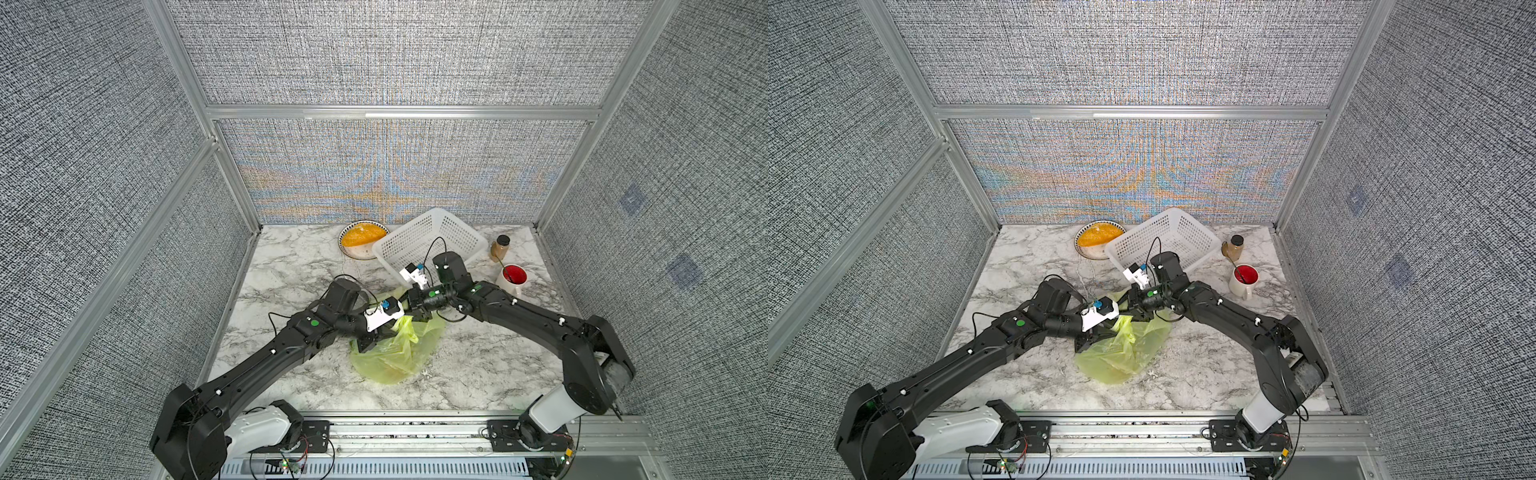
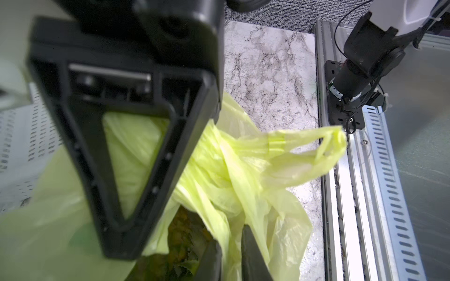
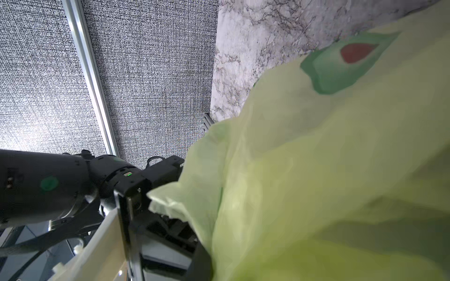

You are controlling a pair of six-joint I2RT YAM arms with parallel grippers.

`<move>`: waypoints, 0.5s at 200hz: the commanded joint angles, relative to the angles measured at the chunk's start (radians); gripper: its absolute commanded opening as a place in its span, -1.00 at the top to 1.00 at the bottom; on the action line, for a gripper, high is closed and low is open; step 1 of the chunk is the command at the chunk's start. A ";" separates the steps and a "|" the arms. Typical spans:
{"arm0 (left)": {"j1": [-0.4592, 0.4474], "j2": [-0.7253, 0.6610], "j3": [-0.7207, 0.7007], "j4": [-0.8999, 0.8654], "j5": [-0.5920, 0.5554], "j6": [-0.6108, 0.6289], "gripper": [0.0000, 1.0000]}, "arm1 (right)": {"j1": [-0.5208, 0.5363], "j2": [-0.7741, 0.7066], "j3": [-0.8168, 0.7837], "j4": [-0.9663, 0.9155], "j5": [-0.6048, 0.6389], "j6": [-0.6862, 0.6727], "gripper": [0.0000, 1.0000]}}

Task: Place the pineapple into a plastic bag & tie a knot
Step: Tie the plastic bag at the center of the board.

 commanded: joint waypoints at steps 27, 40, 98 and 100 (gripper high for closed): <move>0.009 -0.077 -0.053 0.074 -0.107 -0.098 0.55 | -0.012 0.003 0.038 -0.057 -0.059 -0.075 0.91; 0.013 -0.120 -0.069 0.111 -0.139 -0.138 0.53 | -0.013 0.002 0.037 -0.059 -0.063 -0.078 0.91; 0.032 -0.283 -0.168 0.349 -0.186 -0.415 0.45 | -0.017 -0.003 0.025 -0.033 -0.081 -0.068 0.92; 0.033 -0.280 -0.169 0.353 -0.183 -0.420 0.46 | -0.017 -0.002 0.024 -0.032 -0.082 -0.067 0.93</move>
